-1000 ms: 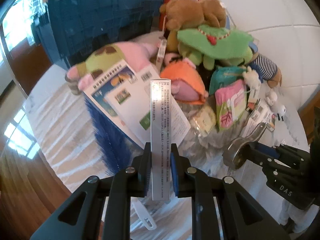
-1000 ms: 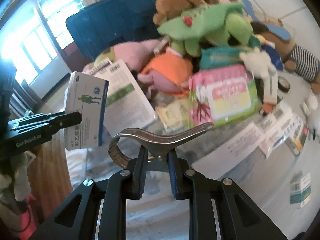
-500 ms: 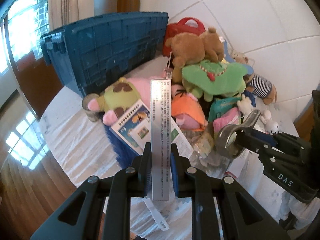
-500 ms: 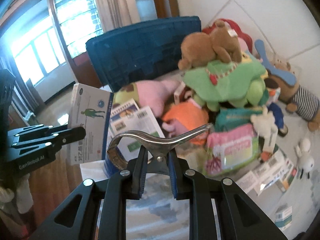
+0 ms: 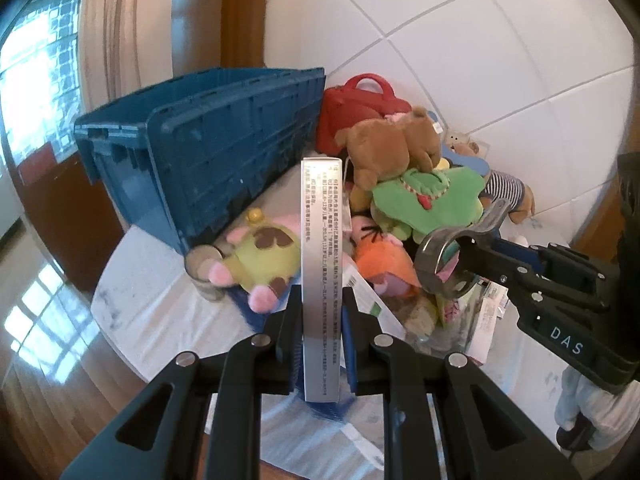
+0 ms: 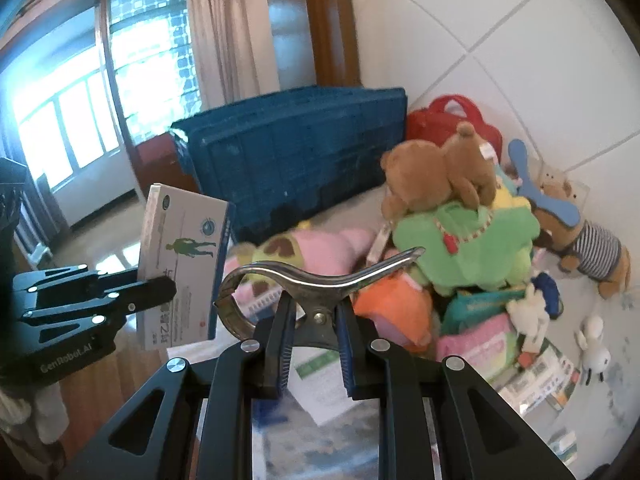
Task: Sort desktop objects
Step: 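Carry brush and scissors over the blue crate and open both grippers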
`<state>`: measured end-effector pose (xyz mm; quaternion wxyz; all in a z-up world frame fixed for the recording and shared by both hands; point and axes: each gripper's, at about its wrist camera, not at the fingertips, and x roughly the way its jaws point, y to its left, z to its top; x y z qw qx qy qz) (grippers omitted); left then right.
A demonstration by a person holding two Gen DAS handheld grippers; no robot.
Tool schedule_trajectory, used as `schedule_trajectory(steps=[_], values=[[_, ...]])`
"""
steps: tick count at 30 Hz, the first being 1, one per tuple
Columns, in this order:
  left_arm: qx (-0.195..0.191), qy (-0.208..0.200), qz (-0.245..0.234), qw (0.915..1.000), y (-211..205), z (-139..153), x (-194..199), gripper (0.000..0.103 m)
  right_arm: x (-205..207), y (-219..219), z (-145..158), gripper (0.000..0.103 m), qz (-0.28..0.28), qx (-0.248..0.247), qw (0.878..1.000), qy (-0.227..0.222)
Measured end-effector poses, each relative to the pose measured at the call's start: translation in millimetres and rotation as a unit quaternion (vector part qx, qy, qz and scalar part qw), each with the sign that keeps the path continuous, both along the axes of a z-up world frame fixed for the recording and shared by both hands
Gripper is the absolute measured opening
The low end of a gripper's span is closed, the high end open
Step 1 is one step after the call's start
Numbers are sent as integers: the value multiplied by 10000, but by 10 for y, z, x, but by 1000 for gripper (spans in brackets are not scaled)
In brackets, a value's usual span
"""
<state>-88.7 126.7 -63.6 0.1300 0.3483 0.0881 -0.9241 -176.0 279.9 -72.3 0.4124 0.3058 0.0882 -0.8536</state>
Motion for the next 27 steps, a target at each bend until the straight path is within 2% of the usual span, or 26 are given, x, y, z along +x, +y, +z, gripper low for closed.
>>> schedule_trajectory(steps=[8, 14, 21, 27], values=[[8, 169, -93, 9998, -398, 134, -98, 17, -30, -396, 172, 20, -103, -50, 9998, 168], [-114, 410, -45, 9991, -648, 344, -308, 17, -266, -731, 338, 20, 44, -153, 9992, 371], [-272, 911, 204, 9953, -1075, 803, -494, 17, -544, -1199, 731, 20, 251, -360, 9963, 743], [-479, 1223, 345, 9907, -1728, 1158, -696, 17, -679, -1815, 1037, 20, 424, -494, 9926, 1022]])
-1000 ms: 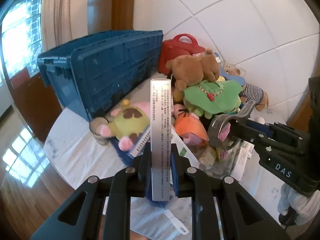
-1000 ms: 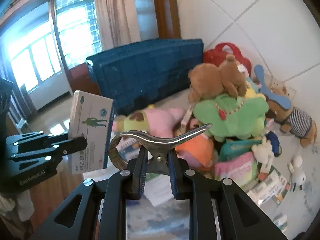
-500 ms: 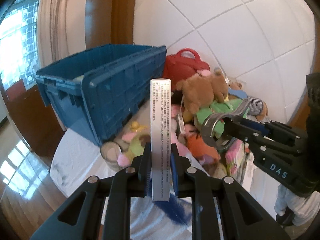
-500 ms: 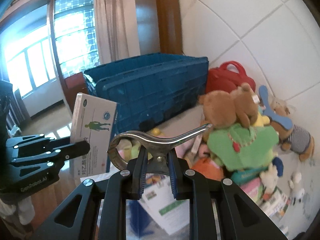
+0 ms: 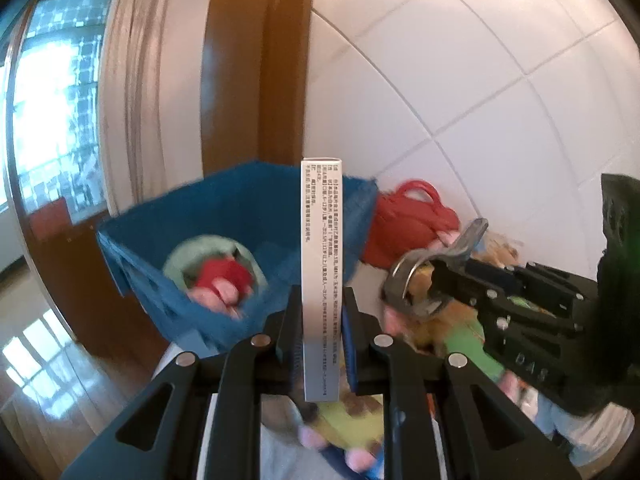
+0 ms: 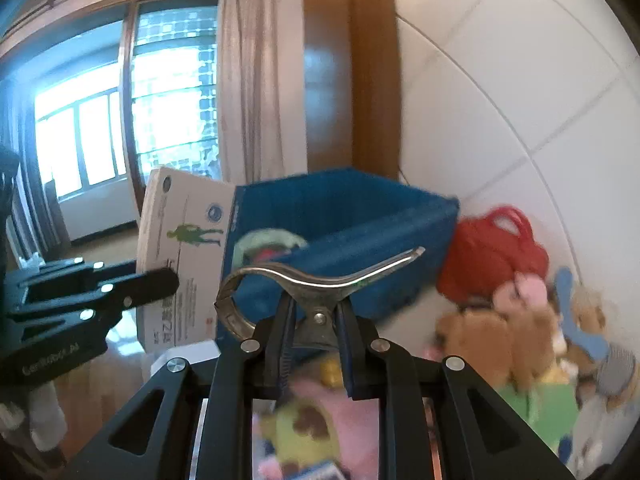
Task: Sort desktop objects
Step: 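Carry brush and scissors over the blue crate and open both grippers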
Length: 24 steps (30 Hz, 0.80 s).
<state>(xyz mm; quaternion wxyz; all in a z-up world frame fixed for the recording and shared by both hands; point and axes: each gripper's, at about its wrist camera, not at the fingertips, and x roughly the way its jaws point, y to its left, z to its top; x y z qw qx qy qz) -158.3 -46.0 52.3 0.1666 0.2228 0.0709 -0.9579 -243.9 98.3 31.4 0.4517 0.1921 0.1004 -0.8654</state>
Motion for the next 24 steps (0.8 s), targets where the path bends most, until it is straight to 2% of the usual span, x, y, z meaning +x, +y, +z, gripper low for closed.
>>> schedule_trajectory(steps=[6, 12, 17, 21, 24], values=[[-122, -46, -54, 9999, -940, 125, -346, 17, -230, -777, 130, 20, -68, -198, 9998, 63], [18, -572, -231, 9981, -1730, -147, -828, 17, -525, -1651, 5, 20, -131, 14, 9997, -228], [174, -1109, -375, 9930, -2129, -509, -1143, 17, -724, -2201, -339, 20, -219, 552, 9966, -577], [314, -1357, -519, 9889, -2285, -696, -1255, 17, -811, -2375, -547, 20, -339, 875, 9925, -779], [383, -1393, -605, 9877, -2350, -770, -1277, 17, -842, -2425, -625, 20, -446, 1046, 9899, -851]])
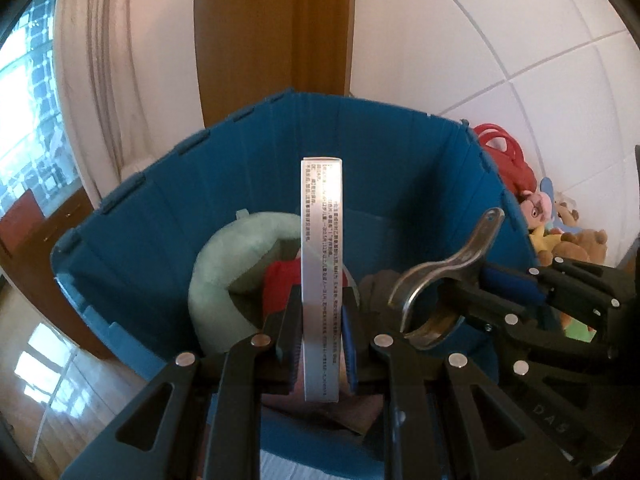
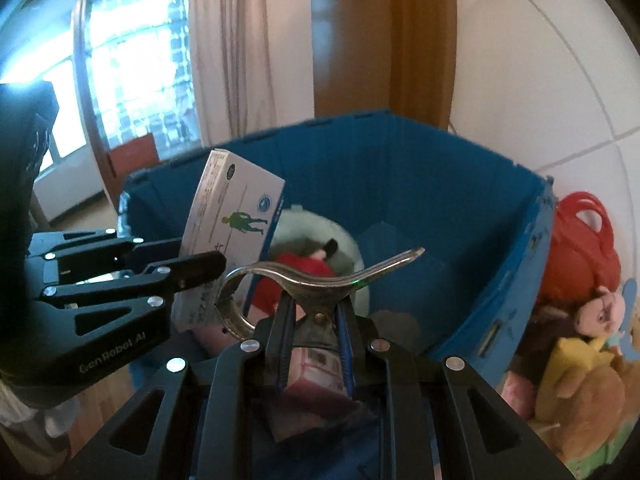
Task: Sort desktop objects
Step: 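Carry brush and scissors over the blue crate and open both grippers, then withdraw both grippers from the crate back toward the heap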
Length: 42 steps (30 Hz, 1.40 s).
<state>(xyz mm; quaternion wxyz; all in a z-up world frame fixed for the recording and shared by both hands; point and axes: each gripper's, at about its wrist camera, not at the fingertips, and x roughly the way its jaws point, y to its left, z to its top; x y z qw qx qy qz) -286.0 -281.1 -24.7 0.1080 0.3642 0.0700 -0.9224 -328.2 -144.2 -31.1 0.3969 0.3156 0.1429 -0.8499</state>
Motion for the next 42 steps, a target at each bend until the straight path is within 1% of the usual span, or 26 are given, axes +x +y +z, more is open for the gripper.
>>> schedule_trajectory(steps=[5, 7, 9, 11, 12, 13, 15, 17, 23, 26, 29, 33, 42], values=[[72, -67, -9, 10000, -70, -36, -42, 18, -14, -43, -50, 22, -128, 142, 9998, -32], [85, -100, 6, 9999, -98, -40, -48, 28, -15, -72, -63, 30, -191, 177, 9997, -20], [28, -83, 56, 9999, -112, -20, -33, 61, -26, -106, -71, 46, -243, 224, 9995, -28], [-24, -43, 115, 9999, -132, -10, -5, 67, -18, -123, -69, 59, -302, 270, 9992, -13], [-15, -32, 120, 9999, -150, -9, 3, 68, -15, -117, -66, 64, -330, 282, 9991, -11], [-6, -20, 125, 9999, -167, -8, 11, 68, -12, -110, -63, 66, -357, 293, 9989, -10], [-22, -11, 135, 9999, -183, -1, 23, 68, -12, -105, -54, 79, -395, 281, 9988, -12], [-11, 1, 129, 9999, -193, 7, 39, 68, 7, -90, -29, 86, -441, 252, 9987, 38], [-7, 27, 93, 10000, -182, 26, 77, 68, 40, -51, 25, 88, -548, 226, 9982, 124], [-22, 39, 75, 10000, -151, 40, 98, 68, 60, 0, 57, 93, -613, 171, 9978, 167], [-32, 55, 50, 10000, -120, 57, 115, 68, 98, 46, 101, 95, -650, 116, 9976, 227], [-55, 73, 40, 9999, -81, 95, 133, 68, 157, 108, 176, 102, -691, 39, 9970, 333], [-195, 21, 106, 9998, -52, 137, 181, 68, 195, 198, 242, 103, -791, -49, 9961, 388]])
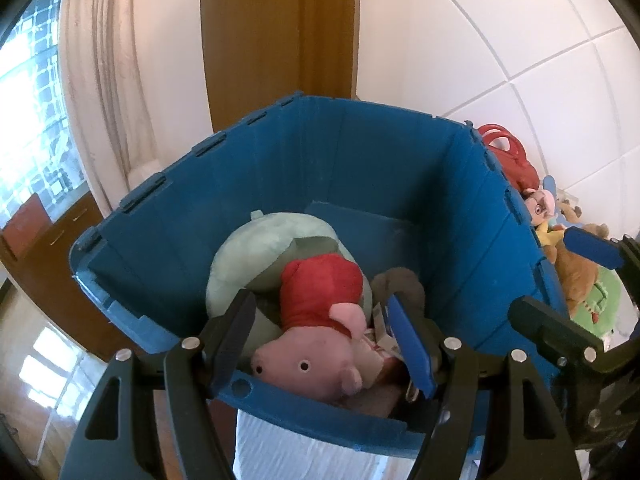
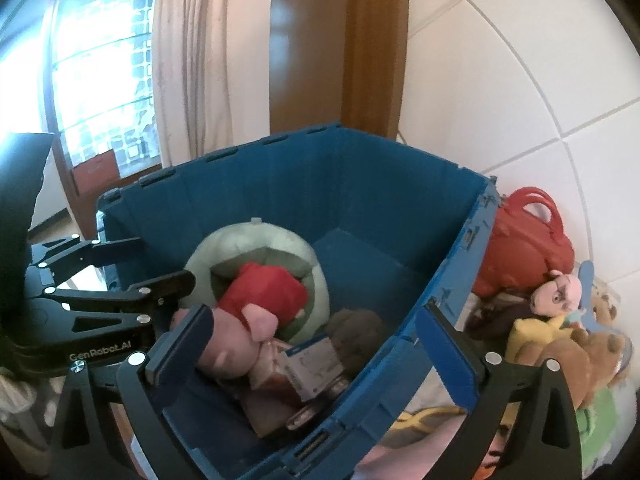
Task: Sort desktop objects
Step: 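Withdraw both grippers from the crate back toward the heap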
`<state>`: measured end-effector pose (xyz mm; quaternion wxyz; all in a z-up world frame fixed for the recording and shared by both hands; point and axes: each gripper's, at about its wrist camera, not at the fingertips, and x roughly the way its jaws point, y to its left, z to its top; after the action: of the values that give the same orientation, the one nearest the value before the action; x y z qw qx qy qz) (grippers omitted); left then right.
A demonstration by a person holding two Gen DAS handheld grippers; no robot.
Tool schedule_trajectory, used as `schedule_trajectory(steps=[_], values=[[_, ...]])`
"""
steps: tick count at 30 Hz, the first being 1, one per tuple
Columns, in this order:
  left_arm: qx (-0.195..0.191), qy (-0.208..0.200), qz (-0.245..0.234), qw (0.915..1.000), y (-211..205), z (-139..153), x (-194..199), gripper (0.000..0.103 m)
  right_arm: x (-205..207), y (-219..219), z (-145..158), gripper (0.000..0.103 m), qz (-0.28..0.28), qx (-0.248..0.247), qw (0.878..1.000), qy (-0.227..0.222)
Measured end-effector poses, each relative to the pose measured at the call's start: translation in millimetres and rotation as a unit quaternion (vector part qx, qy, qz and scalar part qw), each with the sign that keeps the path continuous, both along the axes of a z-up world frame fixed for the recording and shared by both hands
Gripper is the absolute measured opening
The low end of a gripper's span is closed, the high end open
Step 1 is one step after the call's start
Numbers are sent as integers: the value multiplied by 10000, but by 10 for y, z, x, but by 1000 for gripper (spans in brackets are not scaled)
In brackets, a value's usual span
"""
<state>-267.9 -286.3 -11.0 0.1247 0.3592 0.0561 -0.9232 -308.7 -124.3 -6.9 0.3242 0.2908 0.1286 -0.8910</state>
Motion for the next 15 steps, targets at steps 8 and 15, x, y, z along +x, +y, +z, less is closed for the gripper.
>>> schedule_trajectory(steps=[8, 15], values=[[-23, -57, -34, 10000, 99, 22, 168, 68, 105, 126, 35, 103, -118, -111, 9999, 52], [-12, -19, -178, 9998, 355, 0, 367, 68, 303, 465, 47, 103, -363, -230, 9991, 59]])
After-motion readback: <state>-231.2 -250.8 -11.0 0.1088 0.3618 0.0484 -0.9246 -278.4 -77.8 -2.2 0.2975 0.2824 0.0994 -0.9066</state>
